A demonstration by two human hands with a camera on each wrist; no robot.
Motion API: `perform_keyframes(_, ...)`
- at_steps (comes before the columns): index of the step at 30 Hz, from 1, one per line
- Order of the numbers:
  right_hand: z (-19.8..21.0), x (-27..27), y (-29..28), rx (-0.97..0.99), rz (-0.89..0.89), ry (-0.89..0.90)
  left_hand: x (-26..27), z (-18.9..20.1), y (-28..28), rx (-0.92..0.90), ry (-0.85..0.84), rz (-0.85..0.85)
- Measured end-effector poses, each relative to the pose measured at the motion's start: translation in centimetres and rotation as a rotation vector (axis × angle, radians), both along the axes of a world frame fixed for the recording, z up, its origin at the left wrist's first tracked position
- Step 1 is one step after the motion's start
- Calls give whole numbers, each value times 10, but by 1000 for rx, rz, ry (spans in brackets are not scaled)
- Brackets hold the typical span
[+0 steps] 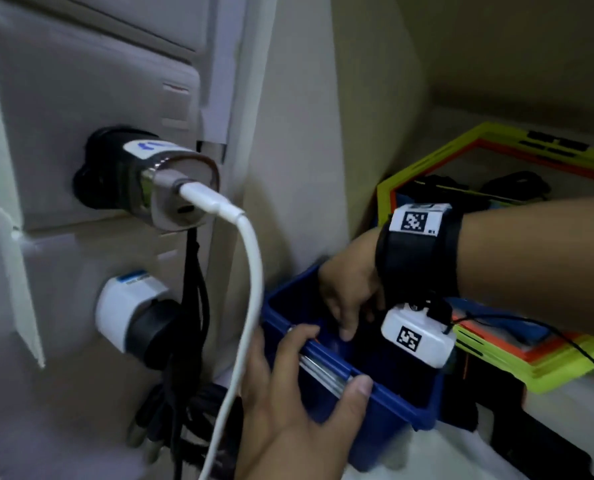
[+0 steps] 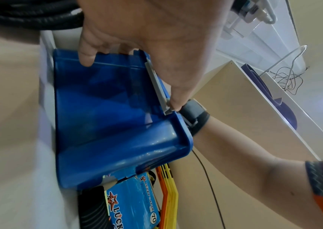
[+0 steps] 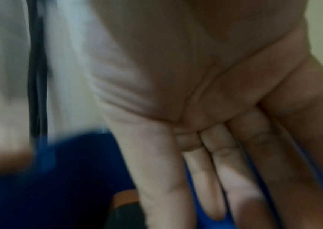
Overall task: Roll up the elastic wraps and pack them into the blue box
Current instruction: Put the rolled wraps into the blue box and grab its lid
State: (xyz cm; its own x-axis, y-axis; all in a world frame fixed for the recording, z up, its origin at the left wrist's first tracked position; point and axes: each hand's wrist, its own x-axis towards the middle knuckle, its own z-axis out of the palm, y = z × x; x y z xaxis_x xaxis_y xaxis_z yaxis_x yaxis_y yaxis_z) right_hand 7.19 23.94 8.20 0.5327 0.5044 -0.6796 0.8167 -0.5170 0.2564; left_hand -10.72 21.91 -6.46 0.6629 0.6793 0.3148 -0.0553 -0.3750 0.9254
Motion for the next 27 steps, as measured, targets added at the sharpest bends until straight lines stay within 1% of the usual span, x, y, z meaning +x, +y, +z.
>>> perform_keyframes(3,30,16,-24,208,-94,25,2,-2,-4,-5,-53,23)
perform_keyframes(6,58,29,-62,377,-158,-22,3,-1,-4,21,-39,18)
perform_keyframes(8,68,40,-91,414,-194,-40,2,3,-6,41,-25,35)
perform_keyframes(10,69,50,-119,378,-258,-35,2,10,-8,41,-5,49)
perform_keyframes(12,60,60,-145,312,-313,-12,5,16,-11,41,9,76)
perform_keyframes(15,31,70,-170,287,-364,30,13,20,-10,10,-11,131)
perform_keyframes(18,-8,73,-182,318,-338,53,23,21,-5,-3,-99,189)
perform_keyframes(21,-41,71,-188,375,-310,68,30,17,-1,-114,-160,205)
perform_keyframes(24,-63,65,-192,417,-305,86,32,11,-3,-213,-198,172)
perform_keyframes(27,-76,62,-193,443,-333,128,32,9,-3,-238,-208,170)
